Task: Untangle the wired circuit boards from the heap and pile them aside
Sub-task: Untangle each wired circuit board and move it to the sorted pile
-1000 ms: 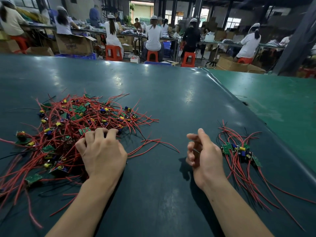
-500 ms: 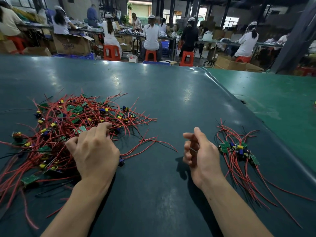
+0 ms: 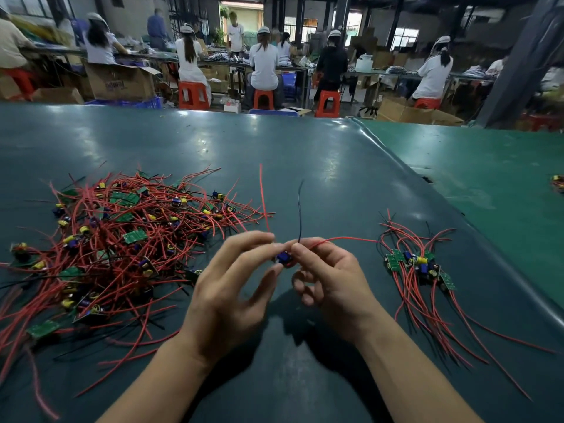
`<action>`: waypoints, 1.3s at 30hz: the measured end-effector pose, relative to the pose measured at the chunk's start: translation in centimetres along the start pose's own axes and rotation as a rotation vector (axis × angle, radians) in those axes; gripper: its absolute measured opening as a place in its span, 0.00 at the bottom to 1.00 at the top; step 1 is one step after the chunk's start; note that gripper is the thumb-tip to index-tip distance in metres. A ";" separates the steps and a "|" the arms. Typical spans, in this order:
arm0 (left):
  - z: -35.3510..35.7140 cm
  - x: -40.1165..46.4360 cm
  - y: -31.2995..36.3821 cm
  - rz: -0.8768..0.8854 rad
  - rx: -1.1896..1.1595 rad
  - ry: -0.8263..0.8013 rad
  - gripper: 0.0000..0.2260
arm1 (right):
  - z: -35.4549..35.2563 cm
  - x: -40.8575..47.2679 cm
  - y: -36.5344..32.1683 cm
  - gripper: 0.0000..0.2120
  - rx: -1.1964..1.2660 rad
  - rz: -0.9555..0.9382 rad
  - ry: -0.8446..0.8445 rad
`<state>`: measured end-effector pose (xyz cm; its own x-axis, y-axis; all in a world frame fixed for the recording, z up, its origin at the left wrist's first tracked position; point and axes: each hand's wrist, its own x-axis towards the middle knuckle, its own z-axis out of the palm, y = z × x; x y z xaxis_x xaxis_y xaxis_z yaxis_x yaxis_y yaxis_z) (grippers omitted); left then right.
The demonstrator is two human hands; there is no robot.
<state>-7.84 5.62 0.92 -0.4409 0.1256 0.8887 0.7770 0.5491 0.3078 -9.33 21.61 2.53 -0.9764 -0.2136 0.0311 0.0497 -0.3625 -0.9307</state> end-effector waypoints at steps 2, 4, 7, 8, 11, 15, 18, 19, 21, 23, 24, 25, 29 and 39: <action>0.0 0.1 -0.1 -0.081 0.026 0.063 0.09 | -0.1 0.2 -0.1 0.08 0.004 -0.019 0.055; 0.2 0.1 0.1 -0.237 -0.010 0.065 0.03 | -0.1 0.1 -0.2 0.06 -0.019 -0.025 0.056; 0.5 0.1 0.4 -0.589 -0.144 -0.039 0.10 | 0.1 -0.2 -0.2 0.02 -0.039 -0.018 0.012; 0.5 0.2 0.5 -0.659 -0.214 -0.052 0.10 | 0.2 -0.2 -0.1 0.02 -0.050 -0.018 0.005; 0.4 0.6 0.7 -0.722 -0.422 -0.028 0.06 | 0.1 -0.2 0.0 0.04 -0.118 -0.028 -0.006; 0.4 0.6 0.3 -0.848 -0.693 0.026 0.10 | 0.2 0.0 0.0 0.11 -0.150 -0.048 0.085; 0.5 0.8 0.0 -1.012 -0.901 0.089 0.12 | 0.1 0.2 0.0 0.08 -0.125 -0.082 0.144; 0.5 0.8 0.0 -1.040 -0.936 0.106 0.13 | 0.0 0.3 0.0 0.08 -0.112 -0.089 0.155; 0.5 0.8 -0.2 -1.054 -0.966 0.128 0.15 | 0.0 0.3 0.0 0.07 -0.085 -0.074 0.161; 0.5 0.7 -0.4 -1.036 -0.943 0.102 0.16 | 0.1 0.3 0.1 0.05 -0.079 -0.004 0.141; 0.5 0.6 -0.4 -1.017 -0.926 0.066 0.14 | 0.2 0.2 0.2 0.06 -0.087 0.031 0.128; 0.4 0.5 -0.4 -0.997 -0.915 0.028 0.12 | 0.2 0.2 0.3 0.08 -0.103 0.049 0.122; 0.4 0.3 -0.4 -1.000 -0.895 -0.018 0.11 | 0.1 0.2 0.4 0.11 -0.183 0.009 0.165; 0.4 0.7 0.1 -1.033 -0.944 -0.037 0.06 | -0.8 0.9 0.1 0.16 -0.174 -0.110 0.324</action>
<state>-8.25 6.04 1.43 -0.9922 0.0403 0.1177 0.0965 -0.3485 0.9323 -10.33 22.11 2.18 -0.9910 0.1263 0.0432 -0.0683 -0.2016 -0.9771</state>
